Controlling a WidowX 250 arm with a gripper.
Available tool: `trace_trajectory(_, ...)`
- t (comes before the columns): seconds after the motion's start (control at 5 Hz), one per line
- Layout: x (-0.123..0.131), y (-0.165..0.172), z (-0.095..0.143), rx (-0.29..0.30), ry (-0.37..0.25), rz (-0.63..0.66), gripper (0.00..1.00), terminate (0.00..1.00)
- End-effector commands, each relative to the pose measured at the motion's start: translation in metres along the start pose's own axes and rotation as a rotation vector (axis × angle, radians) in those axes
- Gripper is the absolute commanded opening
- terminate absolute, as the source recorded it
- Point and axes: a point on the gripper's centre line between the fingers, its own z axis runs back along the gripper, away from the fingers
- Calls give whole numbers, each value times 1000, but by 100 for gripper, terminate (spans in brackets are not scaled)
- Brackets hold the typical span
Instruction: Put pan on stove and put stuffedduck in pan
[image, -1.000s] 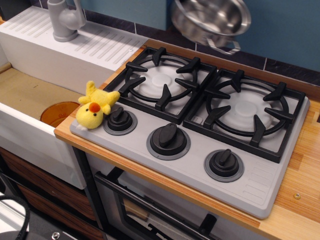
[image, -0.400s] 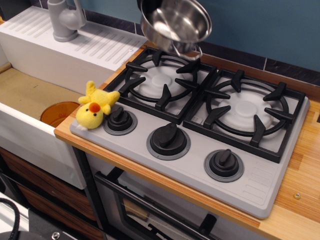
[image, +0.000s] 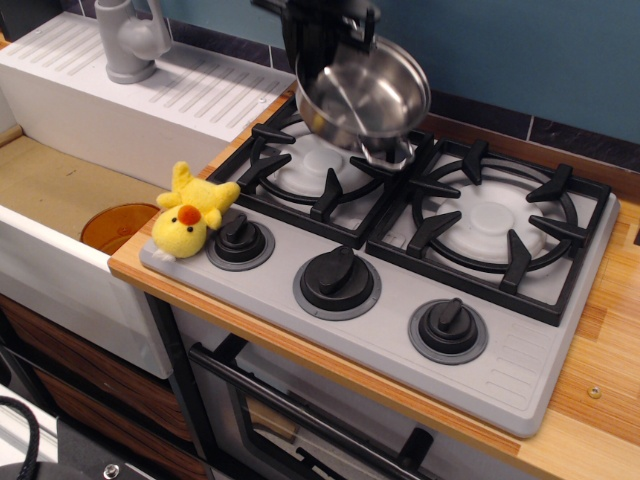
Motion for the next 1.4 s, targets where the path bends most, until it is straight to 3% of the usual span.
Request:
trace_trajectory(0.0,2,21,-2,50,-72,2,0,0)
trace_trajectory(0.2,-3,35,-4,72,-70,7,0,0)
trace_trajectory(0.4,-11,33,-10,74,-65,6,100,0)
trace_trajectory(0.6,-14,35,-12,52,-66,-2,100,0)
trace_trajectory(0.8,-20,43,10,40,-54,-29,100,0)
trace_trajectory(1.2,-23,52,70,82,19,-61,100,0)
